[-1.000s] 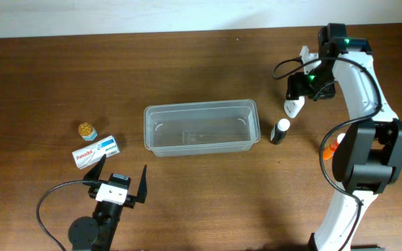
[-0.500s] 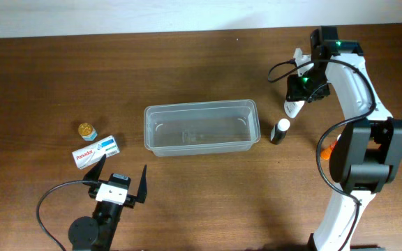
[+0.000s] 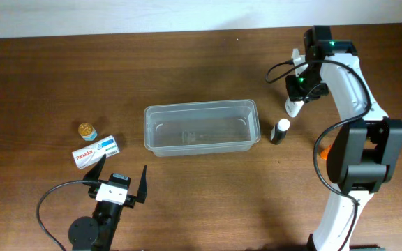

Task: Pack container
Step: 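Lift the white pump bottle and carry it over the container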

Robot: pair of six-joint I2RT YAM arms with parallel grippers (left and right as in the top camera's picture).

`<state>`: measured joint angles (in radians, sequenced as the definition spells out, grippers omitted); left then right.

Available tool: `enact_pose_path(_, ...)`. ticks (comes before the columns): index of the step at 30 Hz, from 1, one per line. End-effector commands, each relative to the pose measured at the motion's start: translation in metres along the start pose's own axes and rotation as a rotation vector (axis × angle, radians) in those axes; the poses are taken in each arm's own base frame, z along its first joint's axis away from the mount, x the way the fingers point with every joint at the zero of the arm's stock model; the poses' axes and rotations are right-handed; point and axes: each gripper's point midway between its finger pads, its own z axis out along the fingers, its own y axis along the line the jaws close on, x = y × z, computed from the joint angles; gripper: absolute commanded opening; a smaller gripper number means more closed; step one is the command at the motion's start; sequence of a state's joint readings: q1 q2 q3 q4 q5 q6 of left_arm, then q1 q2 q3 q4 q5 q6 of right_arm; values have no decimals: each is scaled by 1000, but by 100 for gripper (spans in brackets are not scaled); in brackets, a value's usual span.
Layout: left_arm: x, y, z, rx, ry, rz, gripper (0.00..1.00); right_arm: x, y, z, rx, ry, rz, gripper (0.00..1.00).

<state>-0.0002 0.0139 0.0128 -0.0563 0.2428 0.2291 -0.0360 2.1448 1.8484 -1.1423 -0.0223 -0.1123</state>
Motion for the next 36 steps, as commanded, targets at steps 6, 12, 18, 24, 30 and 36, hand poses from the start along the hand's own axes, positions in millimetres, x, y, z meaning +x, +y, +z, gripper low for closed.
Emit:
enact_pose_path(6, 2, 1, 0, -5, 3, 11, 99, -12, 20, -31, -26, -30, -12, 17)
enact_pose_path(12, 2, 1, 0, -6, 3, 11, 99, -24, 27, -102, -56, -101, 5, 17)
enact_pose_path(18, 2, 1, 0, -6, 3, 11, 100, -25, 64, -178, -251, -213, -21, 17)
enact_pose_path(24, 2, 1, 0, -5, 3, 11, 99, -13, 117, -227, -442, -279, -103, 17)
enact_pose_path(30, 2, 1, 0, -5, 3, 11, 100, 5, 181, -229, -546, -219, -210, 18)
enact_pose_path(36, 2, 1, 0, -6, 3, 11, 99, 24, 185, -177, -307, -66, -197, 18)
